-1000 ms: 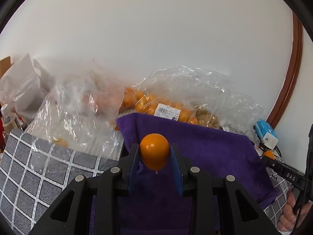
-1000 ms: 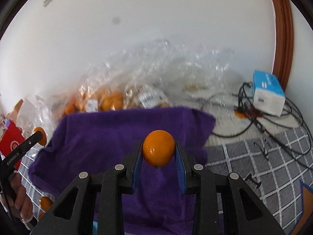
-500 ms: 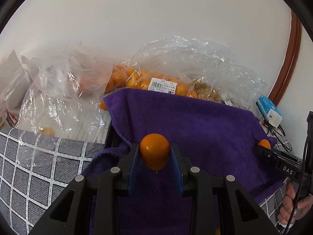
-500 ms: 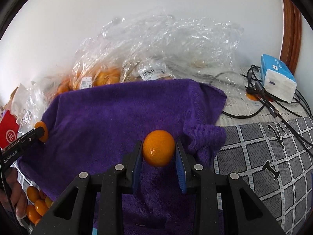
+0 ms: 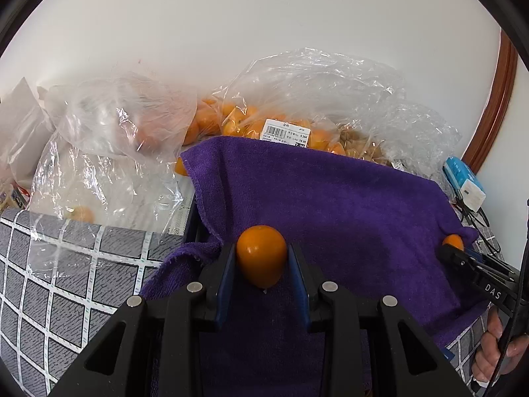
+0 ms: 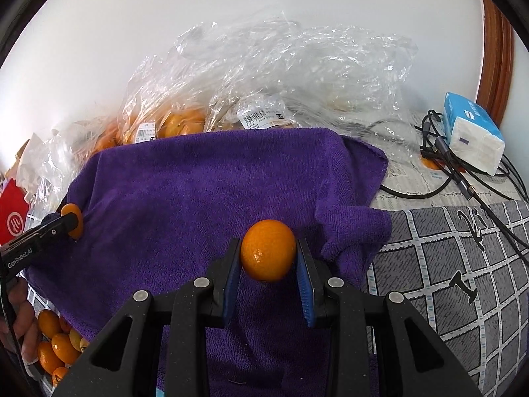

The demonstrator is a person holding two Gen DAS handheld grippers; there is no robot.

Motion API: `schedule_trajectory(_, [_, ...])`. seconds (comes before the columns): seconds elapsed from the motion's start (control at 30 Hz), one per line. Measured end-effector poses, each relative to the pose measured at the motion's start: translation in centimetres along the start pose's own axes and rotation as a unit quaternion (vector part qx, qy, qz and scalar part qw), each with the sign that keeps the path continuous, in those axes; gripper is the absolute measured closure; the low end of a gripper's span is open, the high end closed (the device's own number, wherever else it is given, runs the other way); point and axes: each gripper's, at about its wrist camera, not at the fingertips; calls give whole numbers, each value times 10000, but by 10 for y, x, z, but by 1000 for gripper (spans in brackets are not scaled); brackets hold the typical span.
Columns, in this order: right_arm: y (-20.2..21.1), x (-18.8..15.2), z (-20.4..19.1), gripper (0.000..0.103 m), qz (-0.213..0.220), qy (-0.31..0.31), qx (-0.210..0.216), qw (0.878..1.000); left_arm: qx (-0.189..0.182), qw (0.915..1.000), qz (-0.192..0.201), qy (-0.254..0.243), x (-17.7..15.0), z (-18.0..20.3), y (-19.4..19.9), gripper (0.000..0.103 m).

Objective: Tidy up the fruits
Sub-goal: 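Open both tools to drop the fruits onto the purple towel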

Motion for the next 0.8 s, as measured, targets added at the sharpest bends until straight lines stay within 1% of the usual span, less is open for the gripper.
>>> schedule_trajectory(0.03, [0,0,0,69,-14,-9,35,10000,19,10000,0,-7,0,0,0,72])
schedule_trajectory(0.1, [1,0,0,62,-31,-19,108,9999,35,10000,4,-2,0,0,-1,72])
schedule_trajectory(0.13, [1,0,0,61,-40,-10,149,9999,36,10000,11,10,-1,-1,-2,72])
schedule_trajectory(0.23, [3,-2,-5,50,-29,95,169,9998,45,10000,23,15,-2,-2,-3,72])
schedule_trajectory(0.3, [5,-3,-9,39,47,199,75,9998,59,10000,37,20,-2,-2,-3,72])
schedule_trajectory(0.37, [11,-4,-11,37,214,280,-24,9994,99,9999,129,8,-2,-2,0,66])
schedule_trajectory(0.4, [15,-3,-11,37,287,269,-6,9992,113,9997,200,-12,-2,-1,2,61])
schedule_trajectory(0.47, [20,-1,-8,36,353,180,45,9992,239,9991,345,-41,-1,1,8,57])
schedule_trajectory(0.5, [23,0,-6,36,397,108,68,9991,343,9982,480,-66,-1,1,14,54])
schedule_trajectory(0.53, [27,2,-4,36,452,44,120,9989,362,9977,566,-89,0,2,17,50])
schedule_trajectory(0.6, [35,7,-1,36,548,-68,100,9984,368,9967,718,-99,2,3,24,46])
schedule_trajectory(0.67, [47,13,2,37,658,-203,10,9976,400,9954,862,-118,3,4,30,45])
schedule_trajectory(0.73, [61,14,6,37,762,-478,-172,9958,512,9934,1010,-164,3,6,36,45])
schedule_trajectory(0.77, [68,12,9,37,762,-579,-146,9953,559,9925,1072,-171,4,7,39,45])
schedule_trajectory(0.8, [77,10,11,37,687,-666,-30,9954,606,9915,1139,-152,4,7,43,45])
Point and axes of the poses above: each gripper's, at about its wrist camera, not at the fingertips, and y roughly against the way its jaws point, z to its right, x to its top, and after that the axes turned 15 degrees about -y, right-handed
